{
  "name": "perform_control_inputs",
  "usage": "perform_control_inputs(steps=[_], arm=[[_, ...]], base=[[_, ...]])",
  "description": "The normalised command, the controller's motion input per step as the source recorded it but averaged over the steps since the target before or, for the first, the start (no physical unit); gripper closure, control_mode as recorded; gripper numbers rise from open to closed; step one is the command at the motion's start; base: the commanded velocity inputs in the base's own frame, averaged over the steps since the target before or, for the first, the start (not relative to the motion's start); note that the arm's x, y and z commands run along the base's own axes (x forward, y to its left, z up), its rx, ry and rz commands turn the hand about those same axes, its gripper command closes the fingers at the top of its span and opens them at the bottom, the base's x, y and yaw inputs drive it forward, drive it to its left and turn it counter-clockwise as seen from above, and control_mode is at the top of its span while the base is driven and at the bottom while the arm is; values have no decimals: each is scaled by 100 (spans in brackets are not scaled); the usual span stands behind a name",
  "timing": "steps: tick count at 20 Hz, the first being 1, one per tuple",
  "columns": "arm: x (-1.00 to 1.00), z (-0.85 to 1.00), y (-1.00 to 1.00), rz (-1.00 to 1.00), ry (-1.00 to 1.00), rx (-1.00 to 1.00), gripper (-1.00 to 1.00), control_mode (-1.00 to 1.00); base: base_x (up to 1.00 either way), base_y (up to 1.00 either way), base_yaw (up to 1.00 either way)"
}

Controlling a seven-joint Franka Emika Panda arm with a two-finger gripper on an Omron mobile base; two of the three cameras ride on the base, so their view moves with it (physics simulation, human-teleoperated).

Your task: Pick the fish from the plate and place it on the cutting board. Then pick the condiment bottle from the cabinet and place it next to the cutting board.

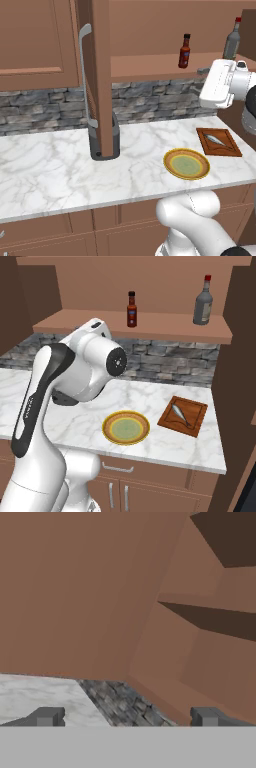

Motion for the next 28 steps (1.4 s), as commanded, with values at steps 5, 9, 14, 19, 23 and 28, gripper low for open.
perform_control_inputs(steps=[5, 9, 14, 19, 23, 28], arm=[[24, 0, -9, -2, -1, 0, -100, -100], [43, -2, -17, -2, 0, 1, -100, -100], [53, -7, -19, -1, 0, 2, -100, -100], [32, 3, -17, 0, 0, 2, -100, -100], [12, 18, -14, 0, 0, 4, -100, -100], [2, 30, -6, 0, 0, 4, -100, -100]], base=[[0, 0, 0], [0, 0, 0], [0, 0, 0], [0, 0, 0], [0, 0, 0], [0, 0, 0]])
